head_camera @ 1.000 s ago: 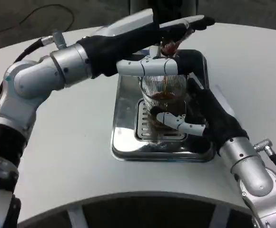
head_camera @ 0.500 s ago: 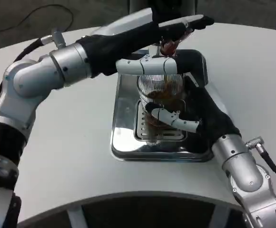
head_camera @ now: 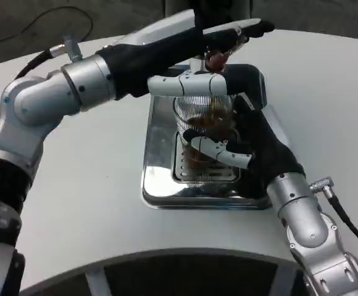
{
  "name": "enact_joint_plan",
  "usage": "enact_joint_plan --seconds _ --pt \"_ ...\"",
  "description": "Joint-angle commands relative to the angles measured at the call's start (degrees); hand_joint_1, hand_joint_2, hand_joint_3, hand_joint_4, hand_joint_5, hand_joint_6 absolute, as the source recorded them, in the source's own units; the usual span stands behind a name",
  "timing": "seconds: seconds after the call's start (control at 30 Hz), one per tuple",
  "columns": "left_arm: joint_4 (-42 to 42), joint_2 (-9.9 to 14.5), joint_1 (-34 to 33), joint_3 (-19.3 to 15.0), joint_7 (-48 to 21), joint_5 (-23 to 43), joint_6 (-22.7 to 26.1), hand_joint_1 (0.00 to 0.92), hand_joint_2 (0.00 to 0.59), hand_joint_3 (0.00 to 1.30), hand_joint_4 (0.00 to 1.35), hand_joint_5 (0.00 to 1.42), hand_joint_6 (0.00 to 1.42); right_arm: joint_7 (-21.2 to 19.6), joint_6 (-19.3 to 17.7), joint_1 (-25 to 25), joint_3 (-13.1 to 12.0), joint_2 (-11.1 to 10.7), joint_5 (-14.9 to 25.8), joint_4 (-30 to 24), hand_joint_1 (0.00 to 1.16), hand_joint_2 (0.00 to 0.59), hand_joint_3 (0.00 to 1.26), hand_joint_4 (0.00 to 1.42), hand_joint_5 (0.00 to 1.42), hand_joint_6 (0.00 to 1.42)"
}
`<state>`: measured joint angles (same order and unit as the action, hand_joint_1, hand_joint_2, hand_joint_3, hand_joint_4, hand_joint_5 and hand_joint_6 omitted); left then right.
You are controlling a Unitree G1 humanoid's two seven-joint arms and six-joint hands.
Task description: Grasp the cup under the faucet to collect the drink, then remove the cup.
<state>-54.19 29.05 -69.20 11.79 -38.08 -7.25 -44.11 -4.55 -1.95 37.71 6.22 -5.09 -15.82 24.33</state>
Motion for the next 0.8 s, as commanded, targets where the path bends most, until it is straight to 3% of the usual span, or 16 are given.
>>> enact_joint_plan --seconds 0.03,0.2,0.5,0.8 --pt "-2.2 2.4 1.9 0.2 -1.3 -2.2 2.3 0.0 0.135 0.08 0.0 0.07 0.04 -3.4 -0.2 -0.5 0.6 1.6 -1.2 0.5 0.74 0.239 0.11 0.2 0.25 0.16" --pt "-1.9 2.6 2.7 -0.9 -1.7 -0.7 1.7 0.0 0.115 0.06 0.0 0.09 0.05 -5.7 -0.4 -0.9 1.1 2.6 -2.0 0.8 0.76 0.244 0.18 0.27 0.31 0.21" --pt "0.6 1.5 5.4 -7.3 -1.2 6.6 -0.2 0.0 0.1 0.05 0.05 0.2 0.11 -8.4 -1.1 -1.9 1.6 3.2 -2.9 0.1 0.77 0.253 0.27 0.39 0.39 0.28" --pt "6.6 0.7 6.4 -13.4 -0.5 12.2 0.2 0.0 0.099 0.07 0.12 0.26 0.16 -9.0 -1.1 -2.9 1.9 3.0 -3.2 -1.5 0.76 0.244 0.31 0.42 0.43 0.31"
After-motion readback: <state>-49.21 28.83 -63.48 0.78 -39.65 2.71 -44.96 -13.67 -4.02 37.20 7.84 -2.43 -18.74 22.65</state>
